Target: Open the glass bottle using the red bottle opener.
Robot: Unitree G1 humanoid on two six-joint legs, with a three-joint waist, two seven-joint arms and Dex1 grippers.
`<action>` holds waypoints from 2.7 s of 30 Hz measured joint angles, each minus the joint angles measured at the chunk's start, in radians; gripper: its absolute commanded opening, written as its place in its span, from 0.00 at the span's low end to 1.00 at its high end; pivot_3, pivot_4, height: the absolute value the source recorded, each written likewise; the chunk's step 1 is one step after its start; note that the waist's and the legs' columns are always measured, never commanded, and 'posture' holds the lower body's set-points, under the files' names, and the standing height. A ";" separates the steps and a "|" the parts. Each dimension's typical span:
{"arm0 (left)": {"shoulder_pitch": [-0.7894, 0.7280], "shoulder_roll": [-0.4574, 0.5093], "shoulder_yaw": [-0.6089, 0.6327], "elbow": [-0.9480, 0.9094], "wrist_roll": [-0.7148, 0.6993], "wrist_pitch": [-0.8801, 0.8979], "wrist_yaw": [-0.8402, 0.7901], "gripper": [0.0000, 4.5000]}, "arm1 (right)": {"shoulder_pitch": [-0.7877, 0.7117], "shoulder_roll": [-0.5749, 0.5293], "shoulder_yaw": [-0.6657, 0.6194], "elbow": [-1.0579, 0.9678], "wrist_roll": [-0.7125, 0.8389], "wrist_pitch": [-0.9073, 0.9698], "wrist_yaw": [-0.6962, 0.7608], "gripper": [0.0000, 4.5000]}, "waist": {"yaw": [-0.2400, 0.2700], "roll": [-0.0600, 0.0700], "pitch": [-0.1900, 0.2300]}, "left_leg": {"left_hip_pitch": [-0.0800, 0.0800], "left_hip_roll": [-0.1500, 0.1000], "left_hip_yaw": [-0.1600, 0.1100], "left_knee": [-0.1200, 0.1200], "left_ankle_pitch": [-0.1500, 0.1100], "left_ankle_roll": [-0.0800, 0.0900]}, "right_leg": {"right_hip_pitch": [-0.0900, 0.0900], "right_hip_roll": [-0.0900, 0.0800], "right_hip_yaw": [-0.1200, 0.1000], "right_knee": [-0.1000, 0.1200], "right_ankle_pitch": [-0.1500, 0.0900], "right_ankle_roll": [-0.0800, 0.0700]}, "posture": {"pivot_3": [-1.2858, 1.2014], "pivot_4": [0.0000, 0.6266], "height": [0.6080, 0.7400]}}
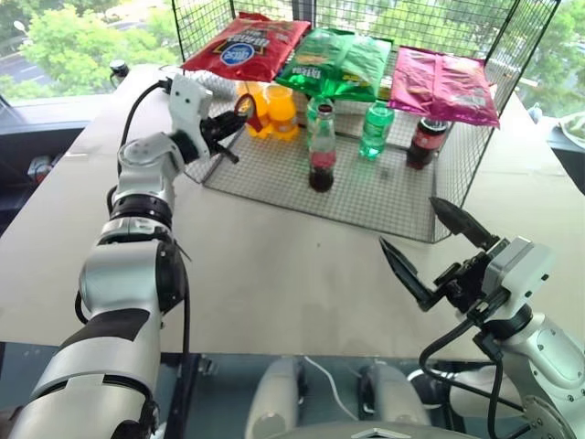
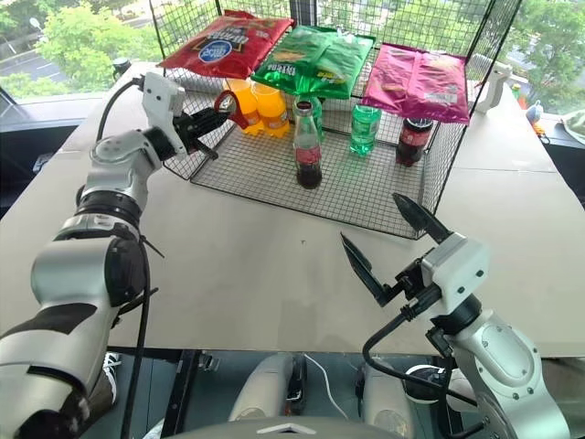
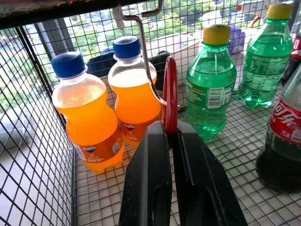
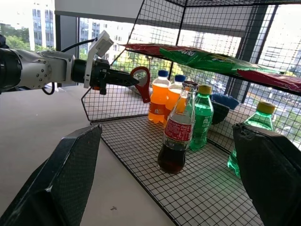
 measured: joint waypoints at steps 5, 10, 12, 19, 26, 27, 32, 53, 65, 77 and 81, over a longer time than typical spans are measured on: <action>0.056 0.022 0.029 -0.046 -0.049 0.031 -0.137 0.01 | 0.000 -0.006 -0.006 0.000 0.024 0.036 0.000 1.00 | -0.001 0.000 0.000 | 0.000 0.001 -0.004 0.003 0.000 0.000 | 0.000 0.000 0.000 0.003 -0.002 -0.003 | 0.52 0.24 1.00; 0.145 0.043 0.041 -0.215 -0.142 0.180 -0.323 0.01 | 0.002 0.014 -0.012 0.000 0.083 0.128 -0.056 1.00 | 0.000 0.000 0.000 | -0.001 0.001 -0.006 0.007 -0.001 0.001 | 0.000 -0.001 0.000 0.006 -0.002 -0.004 | 0.52 0.24 1.00; 0.229 0.051 0.041 -0.379 -0.215 0.336 -0.393 0.01 | -0.018 -0.006 -0.020 -0.003 0.125 0.187 -0.064 1.00 | -0.002 0.000 0.000 | 0.000 0.002 -0.005 0.008 -0.001 0.001 | 0.000 -0.002 0.001 0.007 -0.002 -0.004 | 0.52 0.24 1.00; 0.437 0.071 0.029 -0.870 -0.453 0.816 -0.432 0.01 | -0.155 -0.170 -0.106 -0.038 0.357 0.462 -0.097 1.00 | -0.001 0.000 0.000 | 0.000 0.002 -0.007 0.009 -0.001 0.002 | 0.000 -0.002 0.001 0.008 -0.003 -0.005 | 0.52 0.24 1.00; 0.481 0.096 -0.053 -1.117 -0.576 1.014 -0.464 0.01 | -0.522 -0.202 -0.066 0.142 0.799 0.663 -0.162 1.00 | -0.002 0.000 0.001 | 0.000 0.001 -0.006 0.008 -0.001 0.002 | 0.000 -0.003 0.001 0.007 -0.003 -0.005 | 0.52 0.24 1.00; 0.481 0.097 -0.064 -1.123 -0.577 1.017 -0.471 0.01 | -0.553 -0.209 -0.050 0.168 0.826 0.689 -0.165 1.00 | -0.002 0.000 0.001 | -0.001 0.001 -0.006 0.008 -0.001 0.002 | -0.001 -0.003 0.001 0.007 -0.003 -0.005 | 0.52 0.24 1.00; 0.441 0.103 -0.129 -1.127 -0.574 0.990 -0.528 0.01 | -0.682 -0.240 -0.004 0.287 0.923 0.779 -0.153 1.00 | 0.001 0.000 0.001 | -0.001 0.001 -0.005 0.008 -0.002 0.003 | -0.001 -0.003 0.002 0.007 -0.003 -0.005 | 0.52 0.24 1.00; 0.372 0.094 -0.222 -1.120 -0.527 0.871 -0.642 0.01 | -0.881 -0.159 0.072 0.509 1.065 0.906 -0.151 1.00 | -0.001 0.001 0.001 | -0.003 0.001 -0.005 0.008 -0.002 0.003 | -0.003 -0.003 0.002 0.006 -0.003 -0.005 | 0.52 0.24 1.00; 0.354 0.097 -0.251 -1.114 -0.528 0.851 -0.653 0.01 | -0.879 -0.127 0.104 0.528 1.038 0.924 -0.153 1.00 | -0.002 0.001 0.002 | -0.003 0.001 -0.005 0.007 -0.002 0.003 | -0.003 -0.003 0.002 0.006 -0.003 -0.005 | 0.52 0.24 1.00; 0.354 0.116 -0.271 -1.094 -0.539 0.826 -0.654 0.00 | -0.866 -0.134 0.101 0.527 1.022 0.932 -0.146 0.02 | -0.002 0.001 0.002 | -0.005 0.001 -0.005 0.007 -0.002 0.003 | -0.006 -0.003 0.002 0.006 -0.003 -0.005 | 0.52 0.24 1.00; 0.354 0.124 -0.289 -1.088 -0.553 0.826 -0.655 0.00 | -0.866 -0.135 0.101 0.520 1.023 0.947 -0.145 0.02 | -0.002 0.002 0.002 | -0.006 0.001 -0.004 0.007 -0.002 0.003 | -0.006 -0.003 0.002 0.006 -0.003 -0.005 | 0.52 0.24 1.00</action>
